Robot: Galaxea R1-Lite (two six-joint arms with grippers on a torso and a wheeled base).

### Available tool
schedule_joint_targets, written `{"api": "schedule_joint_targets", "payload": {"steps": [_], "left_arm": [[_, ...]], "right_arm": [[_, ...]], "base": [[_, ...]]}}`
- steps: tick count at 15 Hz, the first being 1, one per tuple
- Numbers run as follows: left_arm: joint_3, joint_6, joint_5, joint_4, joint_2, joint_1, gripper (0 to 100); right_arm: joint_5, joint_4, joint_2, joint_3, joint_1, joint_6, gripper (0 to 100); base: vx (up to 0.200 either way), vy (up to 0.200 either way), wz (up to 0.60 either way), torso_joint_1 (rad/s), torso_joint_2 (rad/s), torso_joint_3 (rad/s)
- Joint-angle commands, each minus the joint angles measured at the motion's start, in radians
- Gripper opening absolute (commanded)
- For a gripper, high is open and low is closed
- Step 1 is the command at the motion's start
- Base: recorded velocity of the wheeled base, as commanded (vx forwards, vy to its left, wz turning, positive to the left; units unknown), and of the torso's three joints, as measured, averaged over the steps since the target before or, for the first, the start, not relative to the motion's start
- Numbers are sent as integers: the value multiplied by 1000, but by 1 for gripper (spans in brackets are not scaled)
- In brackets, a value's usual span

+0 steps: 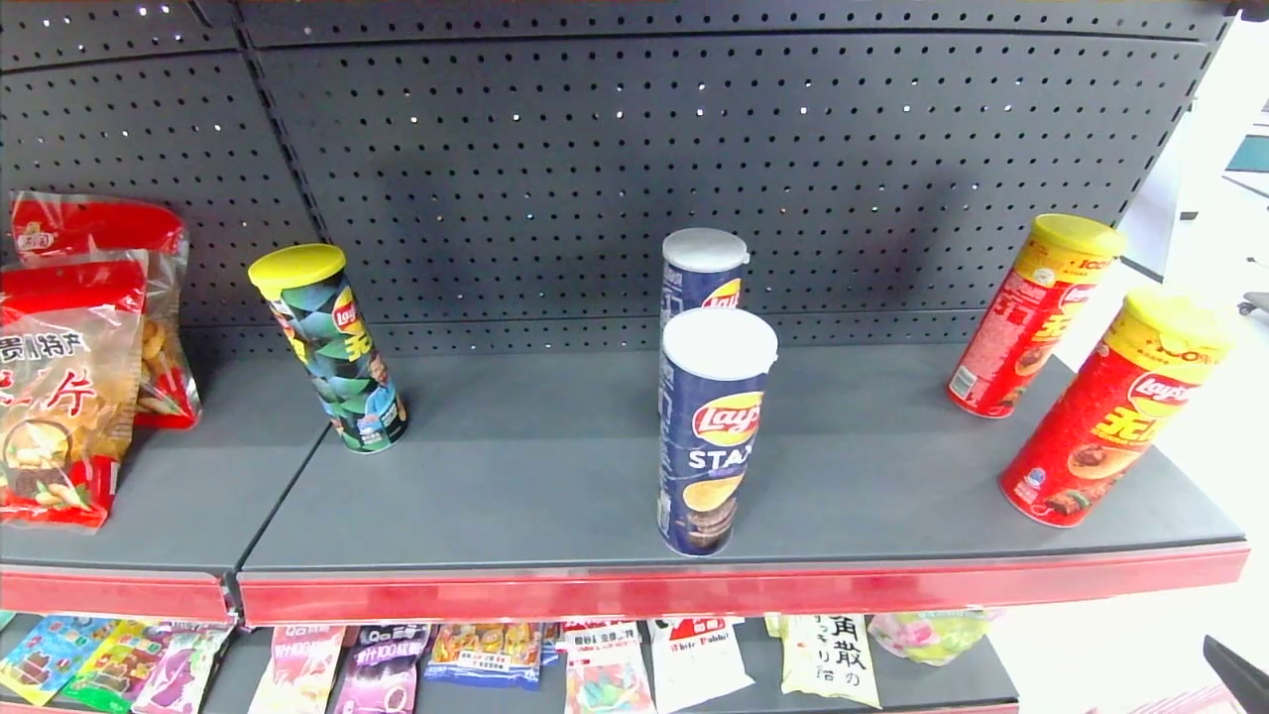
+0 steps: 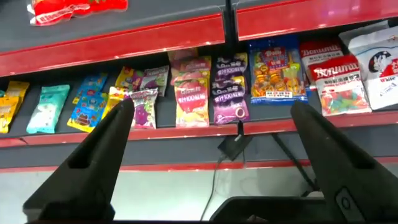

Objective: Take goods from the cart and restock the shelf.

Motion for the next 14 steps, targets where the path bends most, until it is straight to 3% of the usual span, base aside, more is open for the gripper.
{"api": "schedule_joint_targets", "payload": {"steps": [1,3,6,11,14], "left_arm": [[1,0,1,0,-11,0,100],[8,3,-1,-2,-29,-1,100],[14,14,-2,-2,-71,-31,100],[14,41,-4,-2,-84,-34,100],[16,54,-7,-2,-89,-38,100]], "right_arm": [[-1,0,-4,13,1,-3,100],[-2,0,-6,17,1,-4,100],[-7,0,-9,19,-4,-17,100],[-2,0,-18,30,-1,-38,100],[1,0,-20,36,1,-40,100]], "base": [[-200,0,0,12,12,-2],[-200,0,0,-7,-2,2],[0,0,0,0,0,0],[0,0,0,0,0,0],[0,0,-600,2,2,2]]}}
